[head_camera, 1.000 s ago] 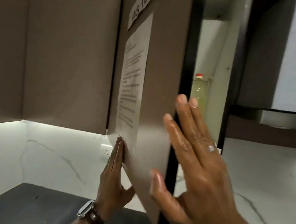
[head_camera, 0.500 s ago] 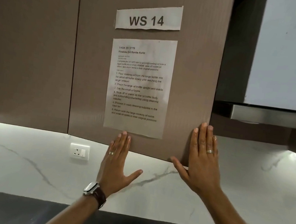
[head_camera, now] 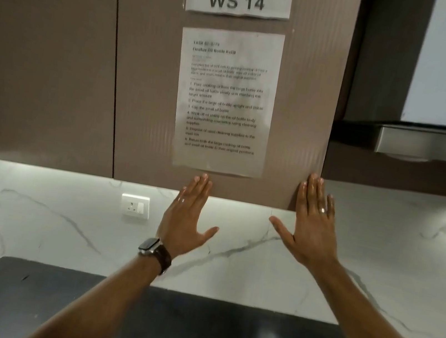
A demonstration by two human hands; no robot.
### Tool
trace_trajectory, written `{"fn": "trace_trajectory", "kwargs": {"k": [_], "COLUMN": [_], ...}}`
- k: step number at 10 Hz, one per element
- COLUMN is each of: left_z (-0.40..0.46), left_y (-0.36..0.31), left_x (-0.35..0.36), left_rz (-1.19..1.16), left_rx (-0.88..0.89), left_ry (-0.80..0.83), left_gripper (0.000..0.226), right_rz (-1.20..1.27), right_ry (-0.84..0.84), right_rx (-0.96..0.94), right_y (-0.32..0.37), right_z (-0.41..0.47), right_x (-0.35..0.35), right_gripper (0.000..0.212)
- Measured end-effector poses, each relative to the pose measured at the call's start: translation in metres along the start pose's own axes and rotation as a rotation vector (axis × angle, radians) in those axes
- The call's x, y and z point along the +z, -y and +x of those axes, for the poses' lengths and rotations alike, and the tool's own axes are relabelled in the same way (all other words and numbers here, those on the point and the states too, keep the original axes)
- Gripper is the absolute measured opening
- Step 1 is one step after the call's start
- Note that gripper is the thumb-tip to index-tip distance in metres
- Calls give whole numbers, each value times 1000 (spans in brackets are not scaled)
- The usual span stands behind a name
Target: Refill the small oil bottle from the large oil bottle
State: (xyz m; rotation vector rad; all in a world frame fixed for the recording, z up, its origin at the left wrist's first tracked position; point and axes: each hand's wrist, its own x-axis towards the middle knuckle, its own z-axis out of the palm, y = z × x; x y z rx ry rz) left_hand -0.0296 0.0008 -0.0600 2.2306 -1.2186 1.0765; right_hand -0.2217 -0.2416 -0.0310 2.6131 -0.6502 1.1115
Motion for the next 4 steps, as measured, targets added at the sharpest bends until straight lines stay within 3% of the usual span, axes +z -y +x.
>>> {"fn": "trace_trajectory", "kwargs": {"k": [2, 4], "left_z": [-20, -104], "left_y": [9, 19], "left_x": [3, 27], "left_rz": [-5, -141], "left_rx": [-48, -144], "left_ry": [91, 235], "left_gripper": [111, 112], "right_rz": [74, 143], "right_ry": [105, 199], "right_rx": [-5, -9], "right_y": [1, 18], "right_z": [-14, -75], "right_x": [3, 35], "right_gripper": [107, 104]}}
